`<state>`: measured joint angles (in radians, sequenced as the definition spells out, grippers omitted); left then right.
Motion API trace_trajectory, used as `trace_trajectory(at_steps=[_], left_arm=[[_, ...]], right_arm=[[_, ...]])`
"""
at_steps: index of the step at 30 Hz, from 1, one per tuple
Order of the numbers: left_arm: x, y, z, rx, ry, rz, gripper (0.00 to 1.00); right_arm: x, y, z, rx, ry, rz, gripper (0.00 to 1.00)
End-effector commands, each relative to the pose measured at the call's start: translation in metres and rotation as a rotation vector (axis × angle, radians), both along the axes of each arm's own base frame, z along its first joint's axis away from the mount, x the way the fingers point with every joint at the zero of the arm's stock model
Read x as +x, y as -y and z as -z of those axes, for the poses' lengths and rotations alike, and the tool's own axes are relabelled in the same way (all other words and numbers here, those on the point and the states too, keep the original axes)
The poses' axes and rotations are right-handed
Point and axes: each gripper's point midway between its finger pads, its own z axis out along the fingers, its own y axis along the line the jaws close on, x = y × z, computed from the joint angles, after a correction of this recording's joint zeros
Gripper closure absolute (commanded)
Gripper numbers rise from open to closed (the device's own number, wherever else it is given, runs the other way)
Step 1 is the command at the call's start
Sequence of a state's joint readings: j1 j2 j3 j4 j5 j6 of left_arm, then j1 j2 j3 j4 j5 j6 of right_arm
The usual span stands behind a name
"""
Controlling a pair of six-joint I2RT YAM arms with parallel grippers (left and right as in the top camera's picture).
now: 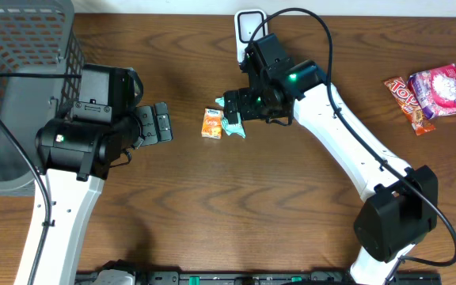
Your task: Scan the item barcode
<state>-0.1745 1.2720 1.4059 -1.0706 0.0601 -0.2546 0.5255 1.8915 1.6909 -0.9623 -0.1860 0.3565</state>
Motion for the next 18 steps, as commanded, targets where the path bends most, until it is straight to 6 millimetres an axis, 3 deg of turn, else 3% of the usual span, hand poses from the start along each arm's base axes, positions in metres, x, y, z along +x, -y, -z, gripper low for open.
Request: trace_trajectory(at_steps=[1, 18], left_arm=[[0.0000, -0.0025, 0.0014, 0.015, -0.003, -0.003, 0.02], [0.0000, -0.0025, 0.0014, 0.015, -0.003, -0.003, 0.02]], right_arm=[[-0.0038, -0.0053, 0.0055, 0.001, -0.016, -0.002, 0.01], [-0.0063, -0.0095, 0.0053, 0.002, -0.015, -0.012, 0.01]])
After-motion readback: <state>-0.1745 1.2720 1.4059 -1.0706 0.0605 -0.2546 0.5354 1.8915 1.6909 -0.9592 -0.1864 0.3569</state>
